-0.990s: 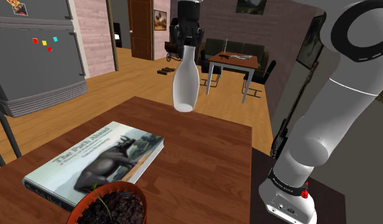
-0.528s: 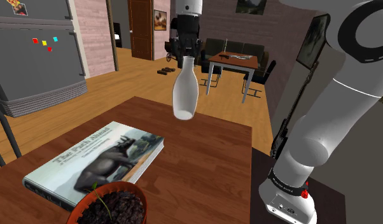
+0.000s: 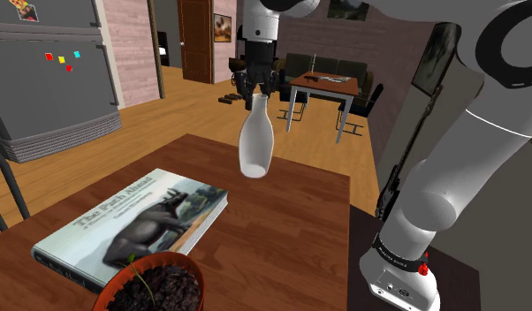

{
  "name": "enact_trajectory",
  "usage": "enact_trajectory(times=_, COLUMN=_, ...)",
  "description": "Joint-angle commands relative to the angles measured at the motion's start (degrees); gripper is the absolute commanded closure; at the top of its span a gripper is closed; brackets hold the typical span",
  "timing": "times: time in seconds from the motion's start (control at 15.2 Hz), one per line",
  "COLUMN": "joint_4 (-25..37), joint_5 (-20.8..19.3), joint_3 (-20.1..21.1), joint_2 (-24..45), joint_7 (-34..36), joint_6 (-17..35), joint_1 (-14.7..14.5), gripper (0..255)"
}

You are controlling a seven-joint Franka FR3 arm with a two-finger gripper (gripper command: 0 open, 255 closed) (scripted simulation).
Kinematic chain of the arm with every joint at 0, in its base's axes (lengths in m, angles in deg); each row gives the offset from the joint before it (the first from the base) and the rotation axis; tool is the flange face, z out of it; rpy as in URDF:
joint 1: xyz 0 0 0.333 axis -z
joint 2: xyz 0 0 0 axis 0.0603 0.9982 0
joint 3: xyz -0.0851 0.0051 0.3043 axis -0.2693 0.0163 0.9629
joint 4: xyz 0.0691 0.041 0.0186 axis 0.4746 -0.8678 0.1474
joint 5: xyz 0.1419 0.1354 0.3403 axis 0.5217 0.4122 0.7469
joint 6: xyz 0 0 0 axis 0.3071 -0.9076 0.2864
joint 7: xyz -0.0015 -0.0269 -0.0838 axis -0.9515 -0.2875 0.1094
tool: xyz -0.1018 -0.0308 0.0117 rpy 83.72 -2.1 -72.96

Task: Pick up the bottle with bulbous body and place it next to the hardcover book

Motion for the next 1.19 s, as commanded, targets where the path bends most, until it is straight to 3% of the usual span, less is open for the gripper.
enact_trajectory(times=0.0, joint_4=-2.05, joint_5=0.11, joint_3=0.0, joint_2=-0.48, joint_7=-0.1, joint_6=1.64, joint_1=-0.03, gripper=255)
enact_trajectory(times=1.12, joint_4=-15.23, joint_5=0.36, joint_3=0.35, joint_2=-0.54, joint_7=-0.45, joint_6=14.75, joint_1=-0.24, gripper=255)
